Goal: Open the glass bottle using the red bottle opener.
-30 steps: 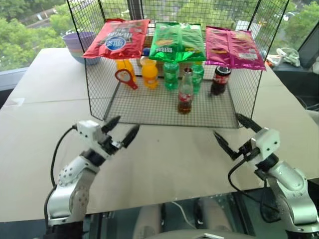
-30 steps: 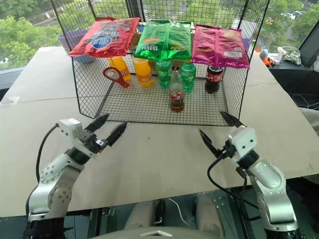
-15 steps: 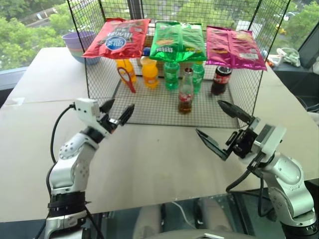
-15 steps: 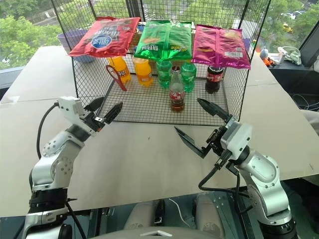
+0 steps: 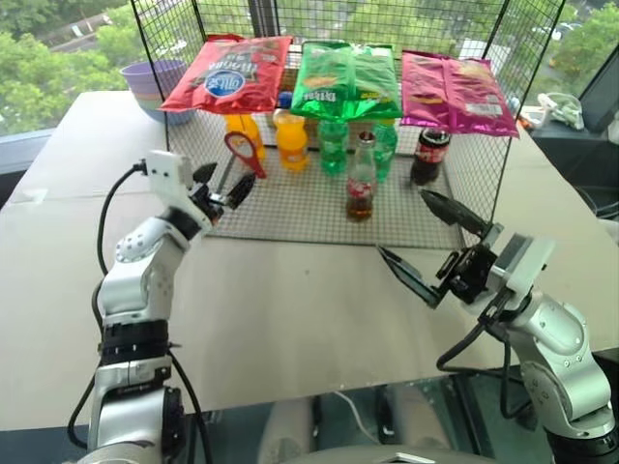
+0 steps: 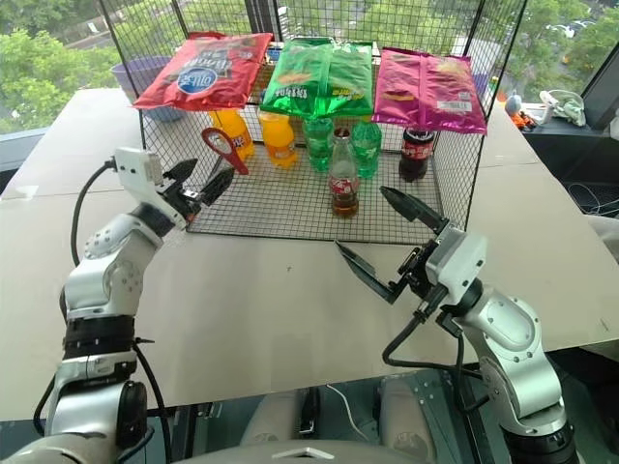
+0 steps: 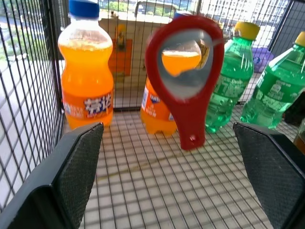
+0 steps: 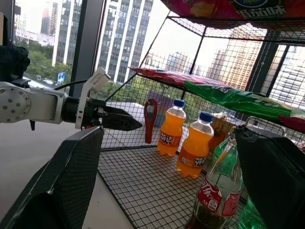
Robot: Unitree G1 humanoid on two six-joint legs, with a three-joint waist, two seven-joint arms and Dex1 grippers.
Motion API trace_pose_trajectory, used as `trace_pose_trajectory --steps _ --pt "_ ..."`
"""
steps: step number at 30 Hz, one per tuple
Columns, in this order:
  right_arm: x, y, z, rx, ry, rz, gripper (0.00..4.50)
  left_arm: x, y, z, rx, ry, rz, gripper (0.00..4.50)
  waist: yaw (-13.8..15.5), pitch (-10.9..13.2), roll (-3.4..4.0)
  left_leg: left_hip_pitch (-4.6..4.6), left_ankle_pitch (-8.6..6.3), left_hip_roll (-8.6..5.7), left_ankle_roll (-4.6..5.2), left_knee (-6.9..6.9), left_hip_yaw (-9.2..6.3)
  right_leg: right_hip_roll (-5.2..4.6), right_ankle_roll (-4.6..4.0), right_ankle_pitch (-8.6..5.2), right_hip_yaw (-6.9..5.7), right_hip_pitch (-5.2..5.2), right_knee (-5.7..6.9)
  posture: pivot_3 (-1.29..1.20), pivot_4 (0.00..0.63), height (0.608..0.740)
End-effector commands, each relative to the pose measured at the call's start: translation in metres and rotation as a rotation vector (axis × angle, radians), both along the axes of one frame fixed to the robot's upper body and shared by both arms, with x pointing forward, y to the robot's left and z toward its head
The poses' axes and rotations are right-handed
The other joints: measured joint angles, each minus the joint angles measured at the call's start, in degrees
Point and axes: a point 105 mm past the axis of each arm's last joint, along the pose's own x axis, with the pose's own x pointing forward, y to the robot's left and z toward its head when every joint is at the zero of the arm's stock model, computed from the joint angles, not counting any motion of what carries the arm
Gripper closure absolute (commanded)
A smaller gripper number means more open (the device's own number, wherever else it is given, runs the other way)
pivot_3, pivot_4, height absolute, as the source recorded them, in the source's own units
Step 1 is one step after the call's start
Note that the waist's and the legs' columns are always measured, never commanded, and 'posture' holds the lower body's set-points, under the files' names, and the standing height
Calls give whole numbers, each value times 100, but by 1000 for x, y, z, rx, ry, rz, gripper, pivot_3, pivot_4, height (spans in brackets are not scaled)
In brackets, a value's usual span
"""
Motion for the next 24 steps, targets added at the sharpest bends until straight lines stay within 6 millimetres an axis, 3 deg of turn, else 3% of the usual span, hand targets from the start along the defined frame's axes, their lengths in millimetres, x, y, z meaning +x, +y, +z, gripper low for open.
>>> trace_pose_trajectory --steps 1,8,18,24 --pt "-5 1 8 3 -38 -11 61 4 -3 15 31 -46 -16 0 -2 1 -1 0 0 0 0 0 1 0 0 0 0 0 0 0 150 740" --pt "-4 1 8 5 -33 -31 61 16 -13 23 59 -64 -57 0 2 2 -3 -2 0 -2 0 0 4 1 1 1 -1 0 0 0 150 740" --pt "-8 -1 4 -1 -10 -59 0 18 -16 30 49 -96 -101 4282 -5 2 -3 -4 0 -2 0 0 2 2 13 7 -1 0 0 0 150 740" --pt "-3 -3 -3 -3 53 -92 0 9 -15 34 26 -115 -155 4403 -9 2 -3 -4 0 -2 0 2 2 2 14 8 -1 0 0 0 150 740"
